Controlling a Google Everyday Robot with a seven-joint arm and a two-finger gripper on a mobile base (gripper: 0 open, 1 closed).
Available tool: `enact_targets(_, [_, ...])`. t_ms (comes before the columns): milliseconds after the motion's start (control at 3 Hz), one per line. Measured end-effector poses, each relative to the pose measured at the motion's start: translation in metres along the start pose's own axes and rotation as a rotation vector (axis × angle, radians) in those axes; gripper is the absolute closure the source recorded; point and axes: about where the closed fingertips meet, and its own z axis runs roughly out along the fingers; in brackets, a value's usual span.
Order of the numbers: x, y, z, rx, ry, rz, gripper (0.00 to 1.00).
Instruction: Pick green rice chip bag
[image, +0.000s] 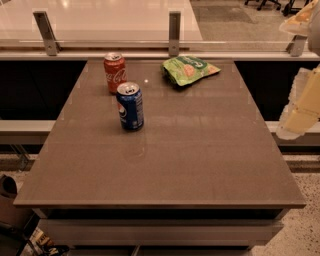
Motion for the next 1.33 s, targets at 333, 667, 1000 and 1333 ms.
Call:
enact_targets(333, [-0.004, -0.003, -0.004, 0.014, -0.012, -0.007, 0.00])
enact_targets(667, [-0.012, -0.027, 0.008, 0.037, -0.059, -0.025, 0.00])
enact_targets(1000, [-0.020, -0.058, 0.034, 0.070, -0.089, -0.022, 0.00])
enact_targets(1333, [-0.026, -0.088, 0.072, 0.103, -0.135, 0.001, 0.00])
